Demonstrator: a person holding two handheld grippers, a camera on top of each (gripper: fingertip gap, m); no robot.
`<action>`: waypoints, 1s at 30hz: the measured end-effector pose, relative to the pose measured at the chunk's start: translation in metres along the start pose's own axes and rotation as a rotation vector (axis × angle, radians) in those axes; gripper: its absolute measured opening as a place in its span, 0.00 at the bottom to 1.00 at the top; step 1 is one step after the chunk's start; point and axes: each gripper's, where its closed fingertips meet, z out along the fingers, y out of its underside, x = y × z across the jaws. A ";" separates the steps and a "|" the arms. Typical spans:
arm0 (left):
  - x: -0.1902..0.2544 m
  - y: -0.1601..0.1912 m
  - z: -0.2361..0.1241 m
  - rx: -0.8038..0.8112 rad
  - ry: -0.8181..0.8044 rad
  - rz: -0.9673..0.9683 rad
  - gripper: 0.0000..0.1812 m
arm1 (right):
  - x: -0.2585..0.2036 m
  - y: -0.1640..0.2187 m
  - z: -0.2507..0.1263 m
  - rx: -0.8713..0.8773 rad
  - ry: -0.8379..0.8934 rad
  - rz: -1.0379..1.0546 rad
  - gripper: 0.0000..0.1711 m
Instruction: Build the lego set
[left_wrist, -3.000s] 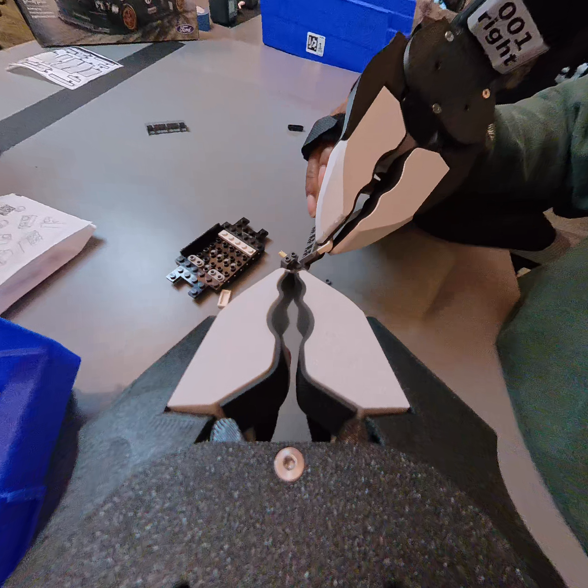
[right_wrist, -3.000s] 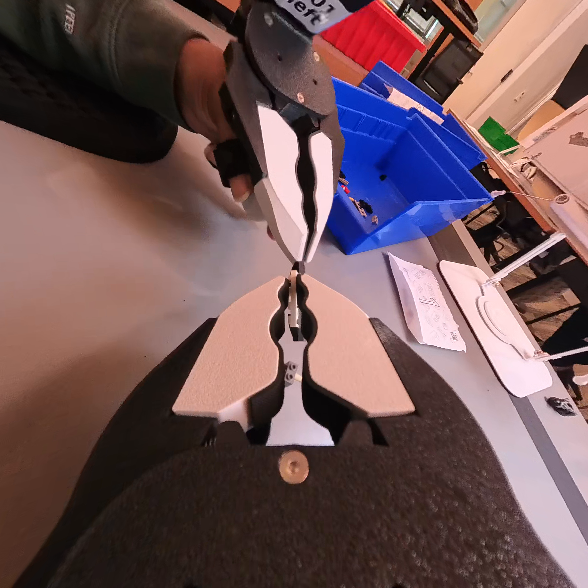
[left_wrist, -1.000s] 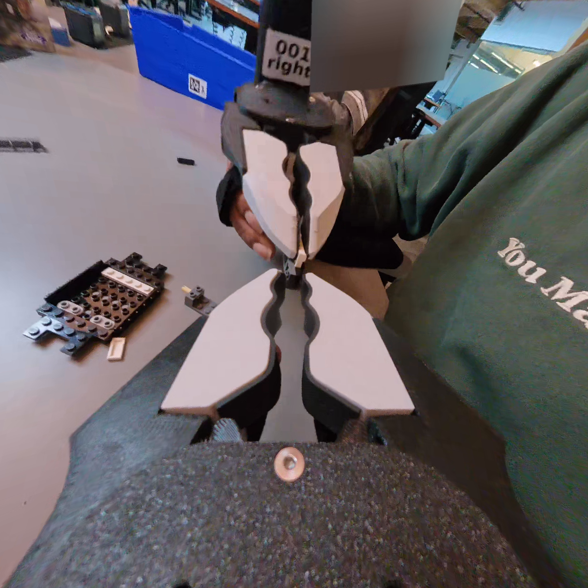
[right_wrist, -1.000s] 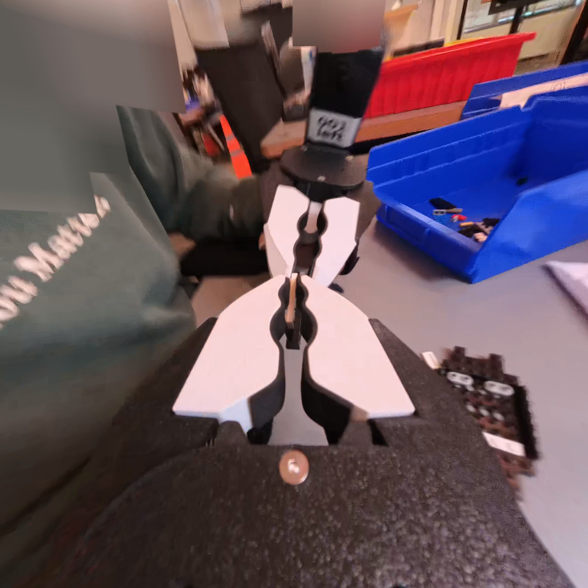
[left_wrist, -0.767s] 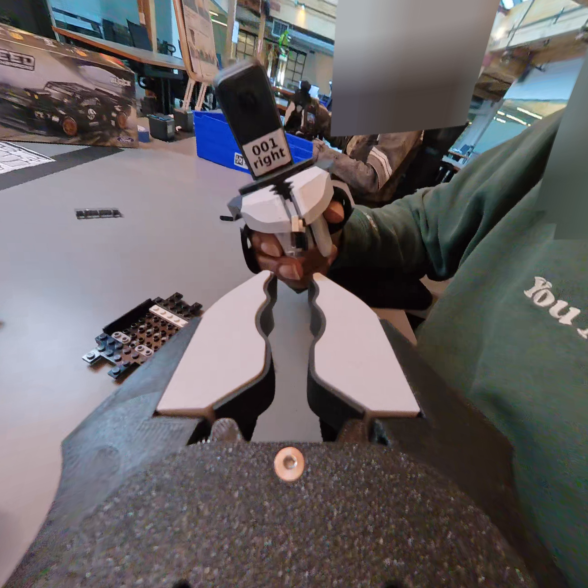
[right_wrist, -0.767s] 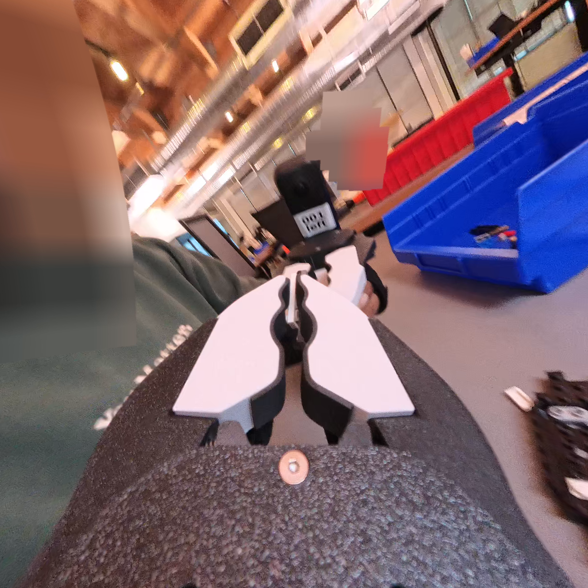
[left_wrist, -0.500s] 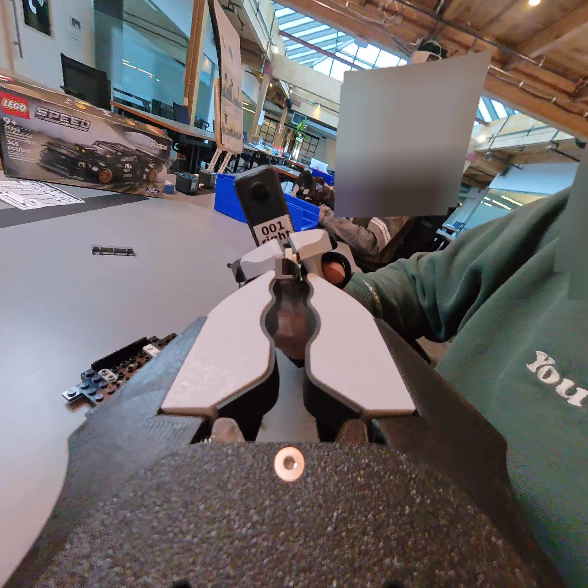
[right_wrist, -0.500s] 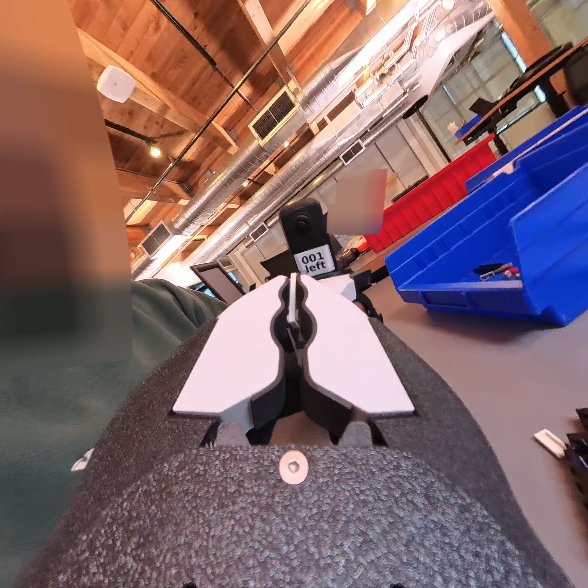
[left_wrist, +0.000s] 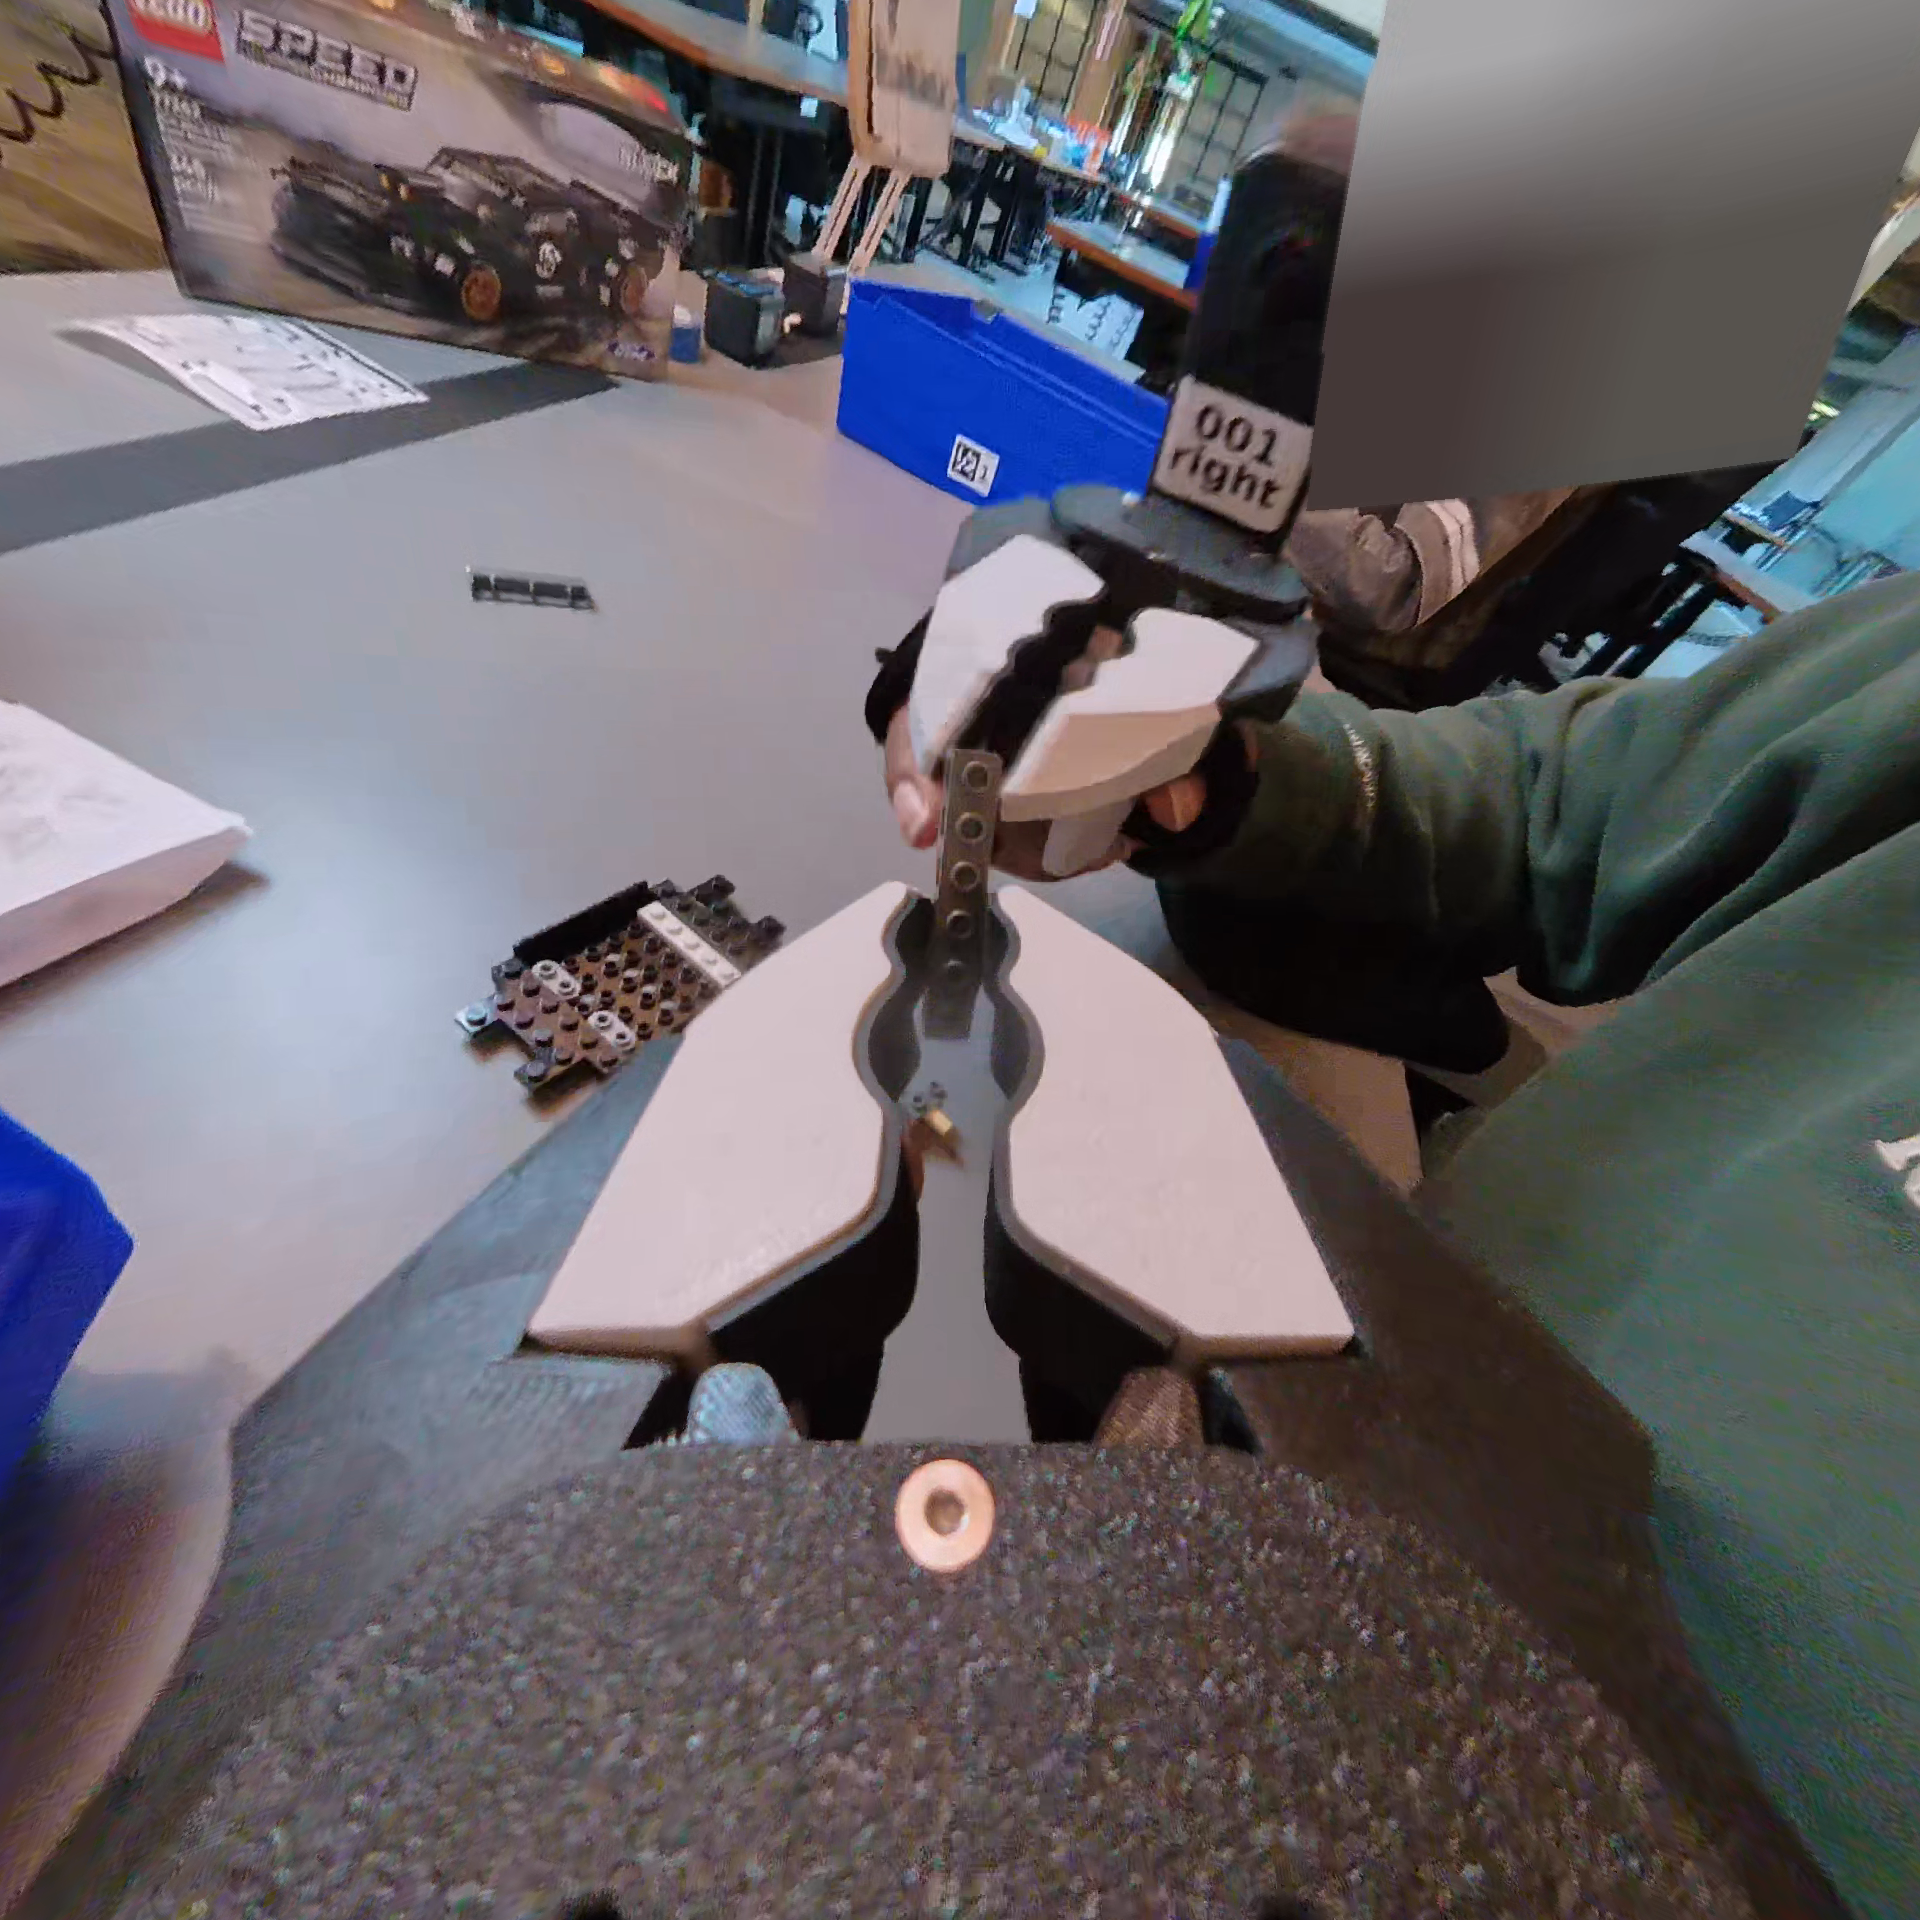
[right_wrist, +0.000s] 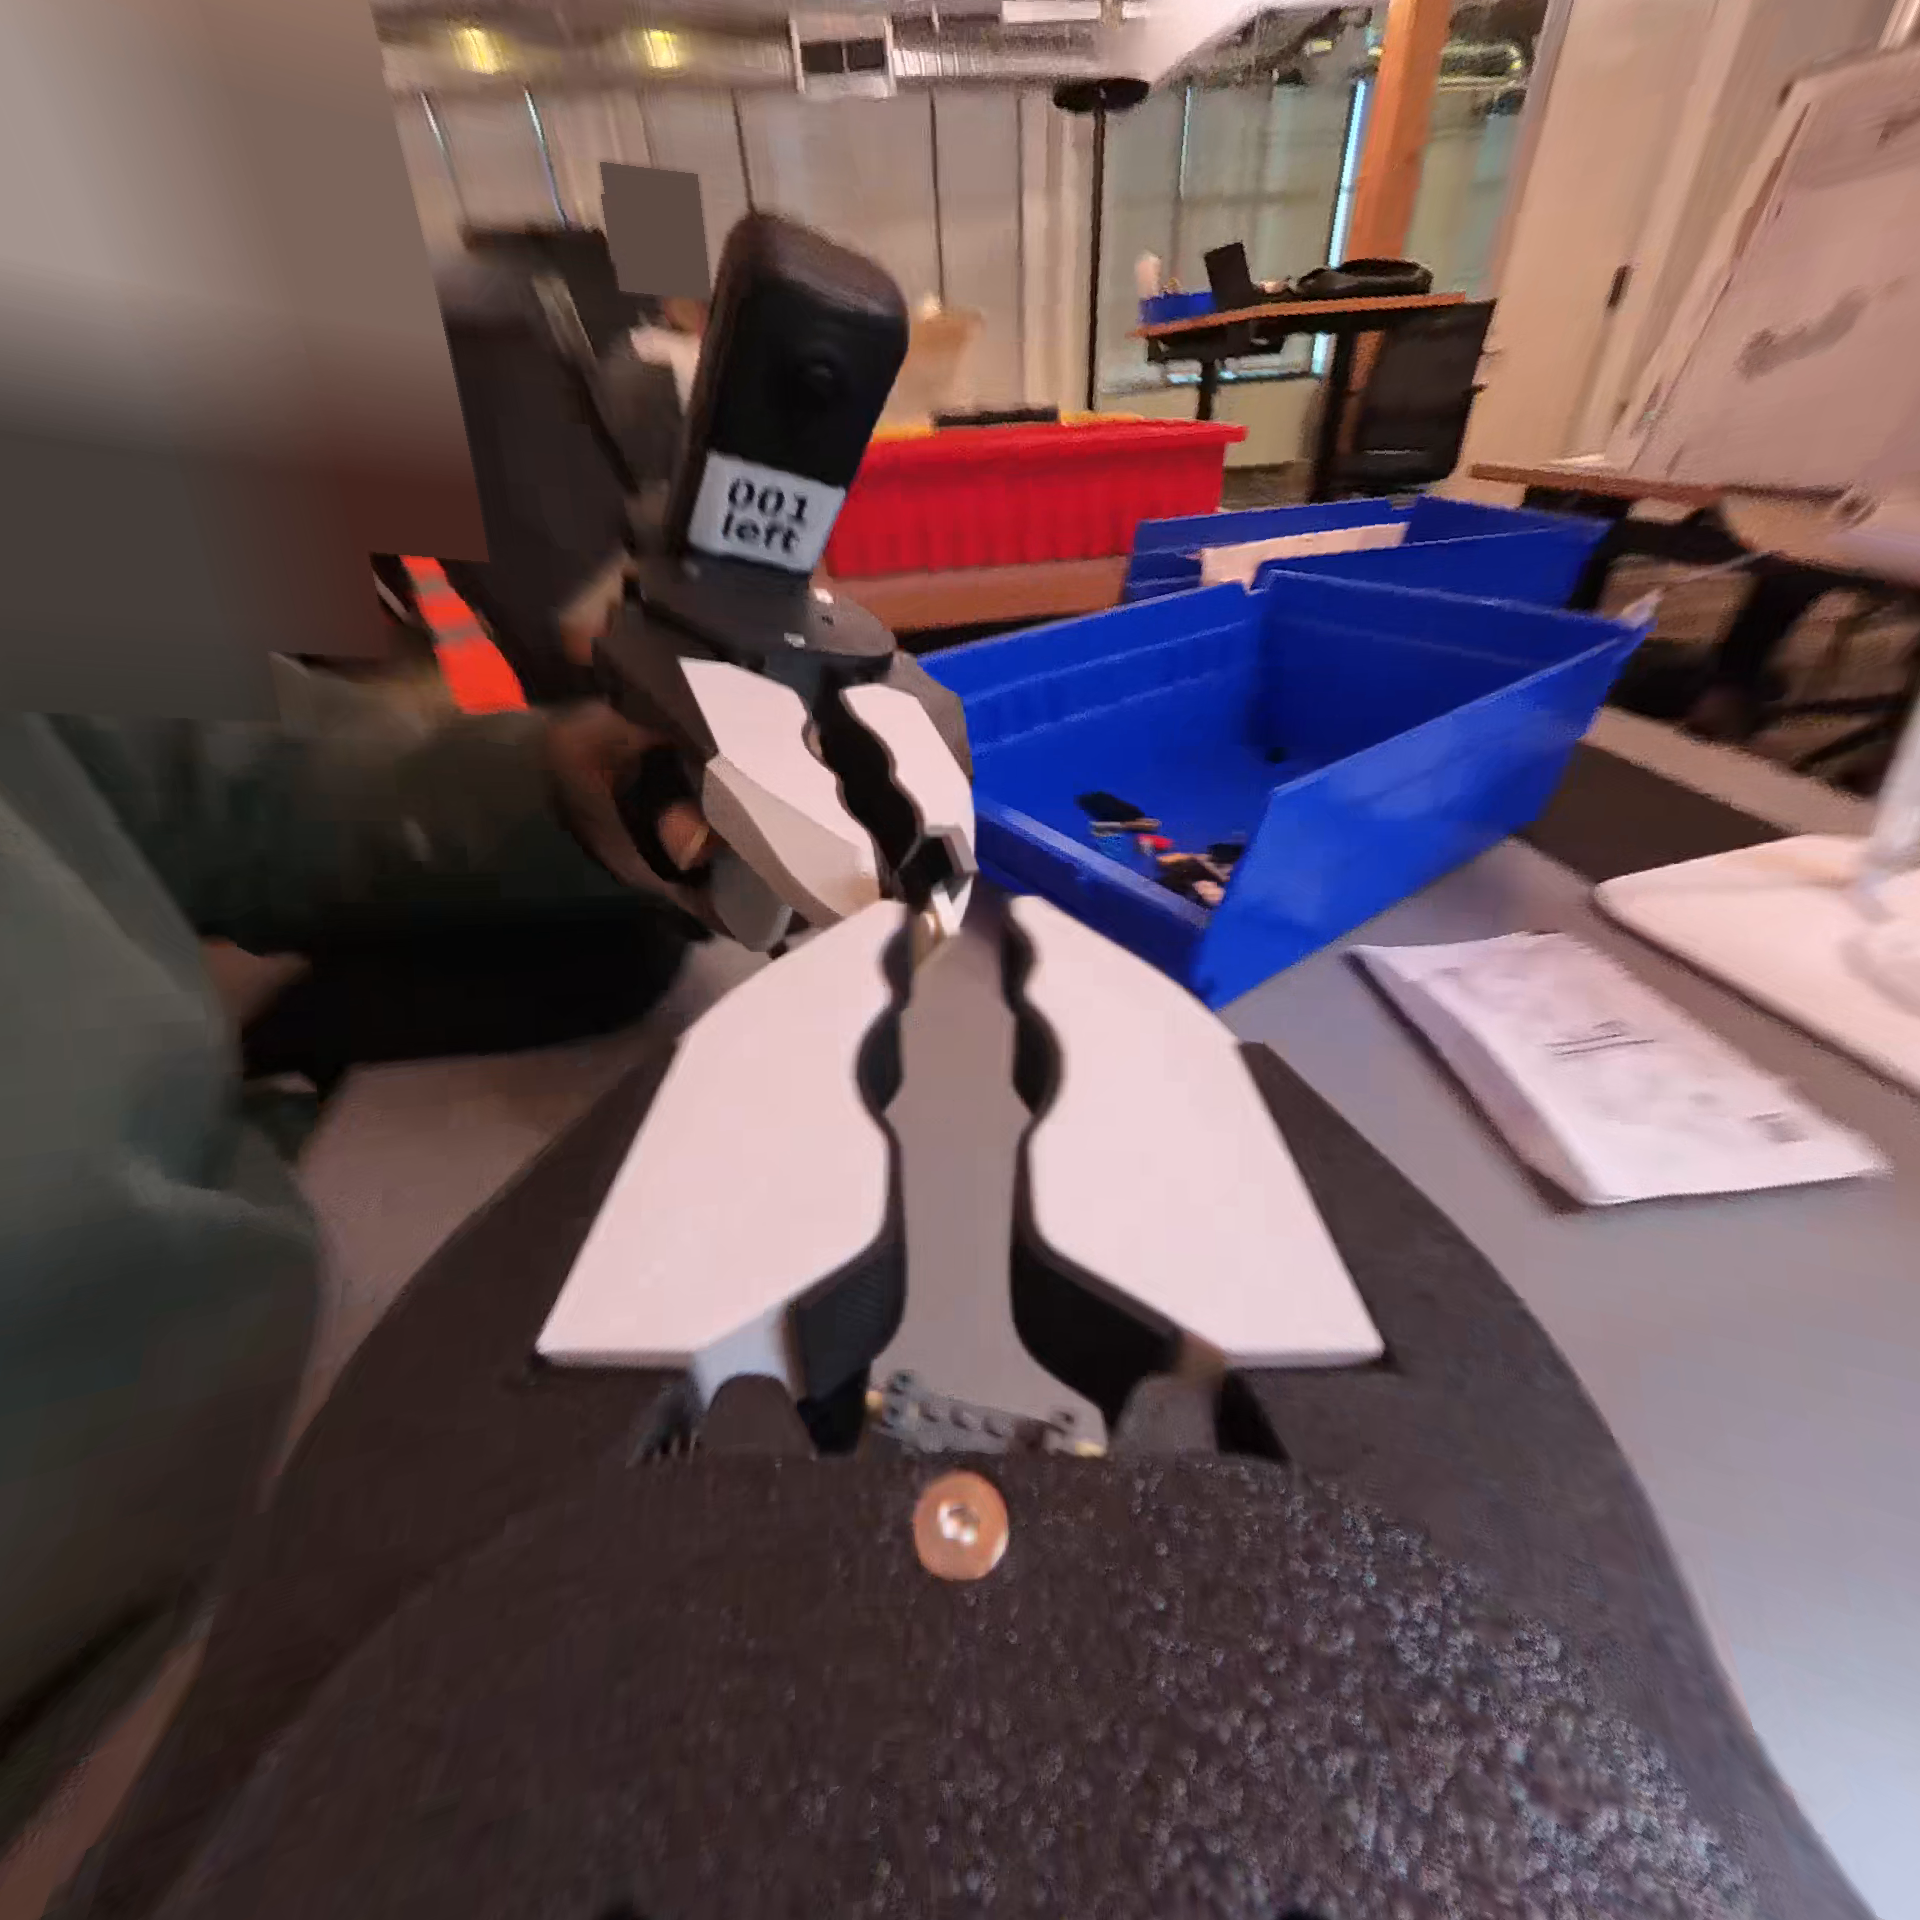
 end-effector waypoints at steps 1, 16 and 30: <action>-0.002 0.003 0.001 -0.020 -0.015 -0.005 0.05 | 0.000 0.001 0.000 -0.040 0.032 -0.074 0.15; -0.020 0.033 0.011 -0.177 -0.156 -0.002 0.05 | 0.005 0.034 0.010 -0.397 0.288 -0.644 0.13; -0.015 0.057 0.011 -0.340 -0.116 0.161 0.06 | -0.005 0.054 0.012 -0.452 0.189 -0.573 0.09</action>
